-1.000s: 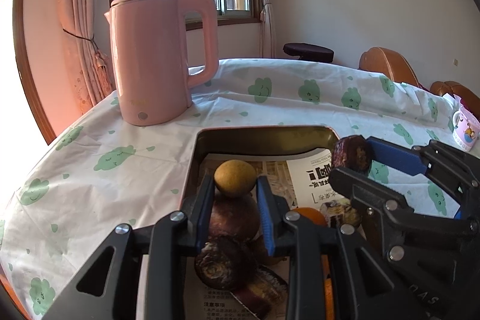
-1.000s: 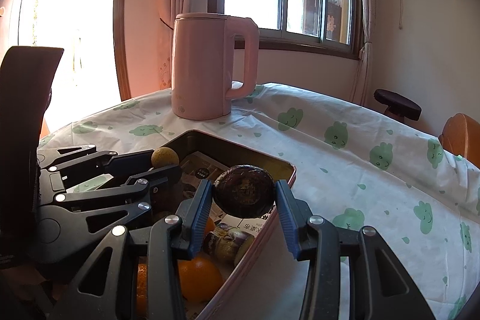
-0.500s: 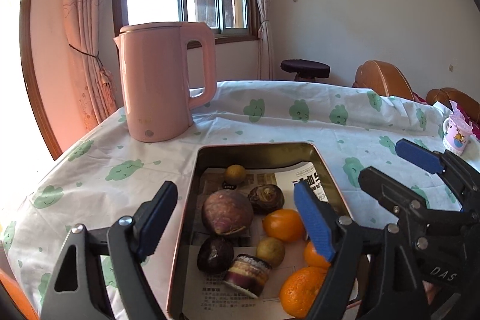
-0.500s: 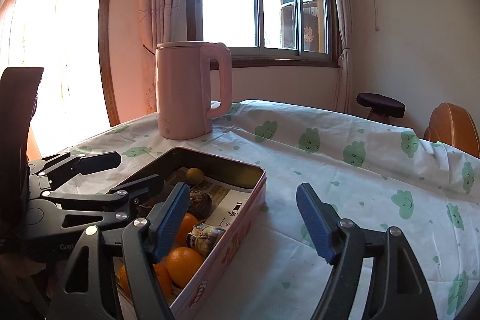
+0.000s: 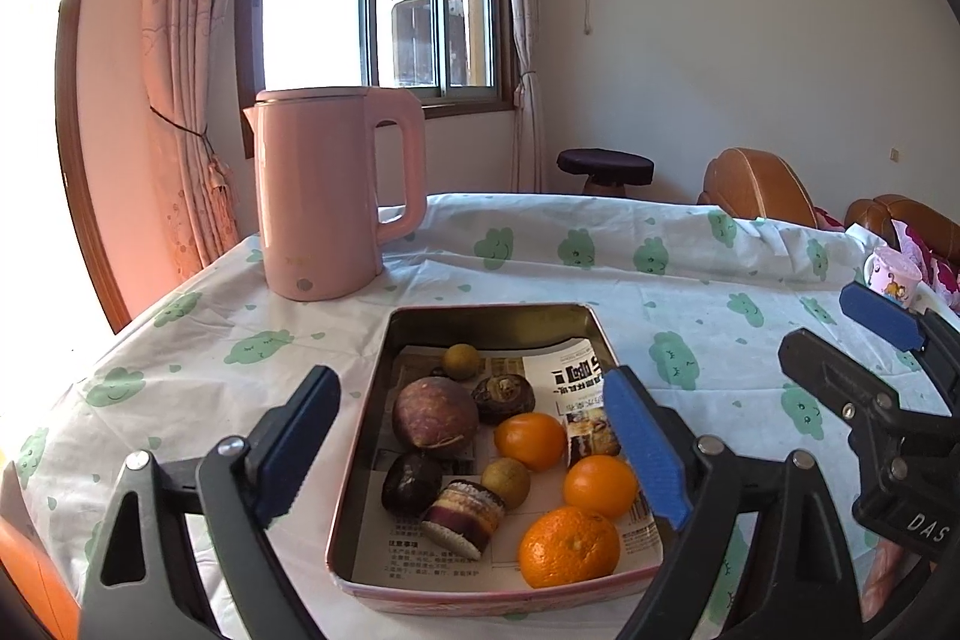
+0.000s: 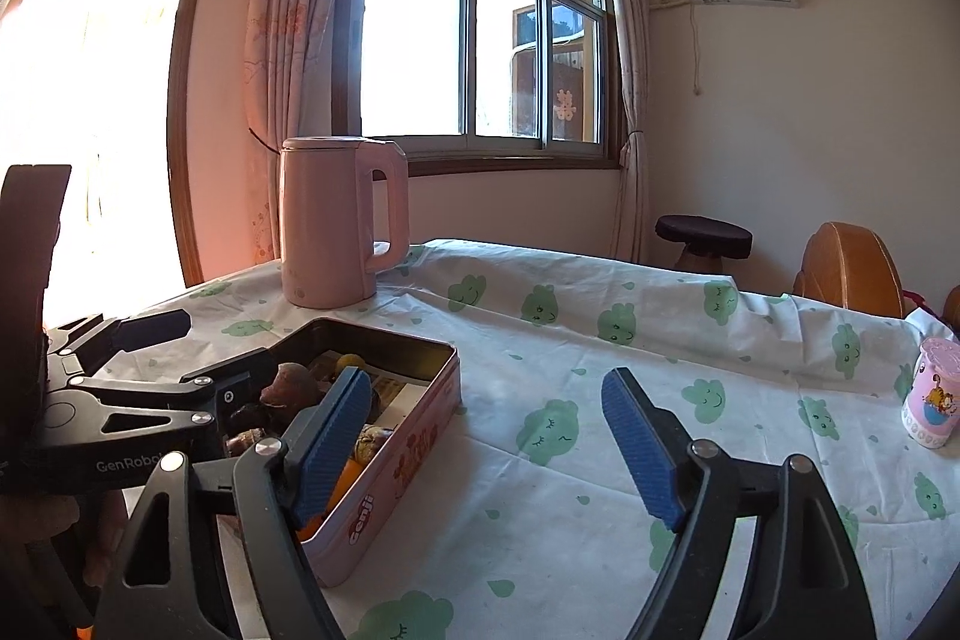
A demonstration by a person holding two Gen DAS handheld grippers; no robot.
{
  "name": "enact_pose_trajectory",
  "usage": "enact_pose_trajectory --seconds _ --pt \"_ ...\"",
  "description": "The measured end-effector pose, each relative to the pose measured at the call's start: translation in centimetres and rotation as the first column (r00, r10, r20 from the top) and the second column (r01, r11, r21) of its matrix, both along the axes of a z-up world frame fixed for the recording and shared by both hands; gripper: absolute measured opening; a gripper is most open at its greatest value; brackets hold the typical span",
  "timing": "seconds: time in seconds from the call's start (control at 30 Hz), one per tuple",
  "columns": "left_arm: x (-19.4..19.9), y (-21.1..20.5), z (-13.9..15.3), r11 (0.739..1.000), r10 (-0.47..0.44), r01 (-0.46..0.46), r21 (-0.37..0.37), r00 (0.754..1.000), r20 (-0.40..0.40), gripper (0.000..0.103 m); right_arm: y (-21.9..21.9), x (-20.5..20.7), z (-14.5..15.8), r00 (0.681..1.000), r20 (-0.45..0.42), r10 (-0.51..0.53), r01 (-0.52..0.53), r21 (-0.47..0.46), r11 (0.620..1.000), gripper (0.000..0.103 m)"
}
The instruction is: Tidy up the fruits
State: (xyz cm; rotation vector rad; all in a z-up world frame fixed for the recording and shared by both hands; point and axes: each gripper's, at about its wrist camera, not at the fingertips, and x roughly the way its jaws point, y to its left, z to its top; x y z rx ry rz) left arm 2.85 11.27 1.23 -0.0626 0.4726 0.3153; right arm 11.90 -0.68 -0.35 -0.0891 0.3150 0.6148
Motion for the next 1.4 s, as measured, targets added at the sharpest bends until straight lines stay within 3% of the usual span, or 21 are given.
enact_pose_trajectory --seconds 0.9,1.4 --pt "-0.5 -0.1 0.1 1.0 0.007 -0.007 -0.007 1.0 0.007 0.093 -0.8 -0.9 0.5 1.0 0.015 -0.009 0.008 0.014 1.0 0.081" --pt "-1.0 -0.9 0.7 1.0 -0.018 0.018 0.001 0.999 0.043 0.103 -1.5 -1.2 0.9 0.999 0.04 -0.03 0.029 0.019 0.999 0.082"
